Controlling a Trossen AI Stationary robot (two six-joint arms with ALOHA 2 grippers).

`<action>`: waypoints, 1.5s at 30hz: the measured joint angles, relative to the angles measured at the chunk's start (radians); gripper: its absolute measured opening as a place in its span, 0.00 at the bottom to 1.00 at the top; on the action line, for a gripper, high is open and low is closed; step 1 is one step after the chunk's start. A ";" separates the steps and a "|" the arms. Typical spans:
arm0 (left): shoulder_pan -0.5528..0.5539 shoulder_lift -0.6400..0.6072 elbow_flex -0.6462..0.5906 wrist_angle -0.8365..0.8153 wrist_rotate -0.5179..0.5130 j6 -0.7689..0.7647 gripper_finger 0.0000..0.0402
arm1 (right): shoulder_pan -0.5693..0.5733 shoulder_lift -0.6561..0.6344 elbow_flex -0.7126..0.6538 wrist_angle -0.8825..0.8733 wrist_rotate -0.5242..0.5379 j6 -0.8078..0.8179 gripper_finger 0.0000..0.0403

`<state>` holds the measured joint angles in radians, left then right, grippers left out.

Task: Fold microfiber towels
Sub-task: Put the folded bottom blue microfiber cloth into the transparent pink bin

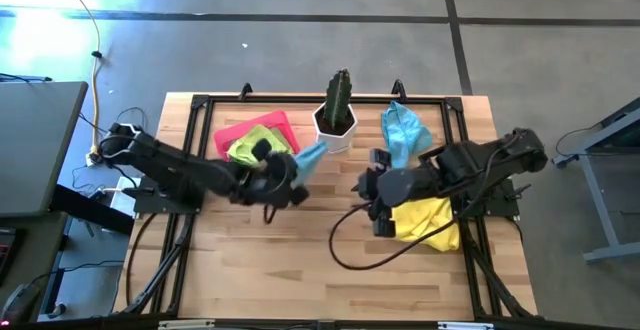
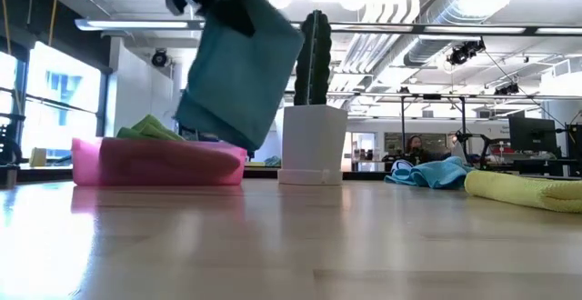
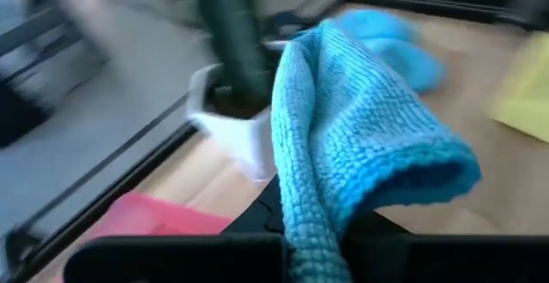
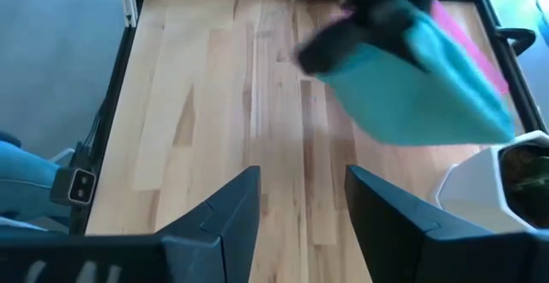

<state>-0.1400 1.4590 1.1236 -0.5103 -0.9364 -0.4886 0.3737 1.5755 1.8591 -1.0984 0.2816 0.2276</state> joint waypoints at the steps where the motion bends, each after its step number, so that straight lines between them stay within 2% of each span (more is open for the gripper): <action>1: 0.028 0.005 -0.001 -0.003 -0.020 -0.028 0.01 | 0.000 -0.005 0.000 -0.001 0.001 0.000 0.41; 7: 0.178 0.025 -0.001 0.014 -0.156 -0.217 0.01 | 0.000 -0.024 0.000 -0.019 0.000 0.002 0.41; 13: 0.300 0.036 -0.001 0.112 -0.150 -0.370 0.01 | 0.000 -0.024 0.000 -0.043 0.000 -0.004 0.41; 20: 0.363 0.091 -0.001 0.390 -0.142 -0.314 0.04 | 0.000 -0.024 -0.001 -0.084 0.000 -0.010 0.41; 24: 0.384 0.136 0.001 0.460 -0.222 -0.280 0.03 | 0.000 -0.024 -0.001 -0.106 0.000 0.005 0.41; 28: 0.391 0.192 0.001 0.355 -0.267 -0.355 0.02 | 0.000 -0.024 -0.001 -0.125 0.000 0.025 0.41; 34: 0.380 0.297 0.000 0.081 -0.307 -0.686 0.02 | 0.000 -0.024 -0.001 -0.129 0.000 0.034 0.41; 39: 0.371 0.311 0.000 -0.216 -0.349 -0.931 0.02 | 0.000 -0.024 -0.001 -0.129 0.000 0.045 0.41; 45: 0.350 0.288 0.000 -0.591 -0.347 -1.203 0.02 | 0.000 -0.024 -0.001 -0.122 0.000 0.045 0.41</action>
<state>0.2102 1.7473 1.1236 -1.1015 -1.2829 -1.6914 0.3737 1.5517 1.8584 -1.2201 0.2814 0.2725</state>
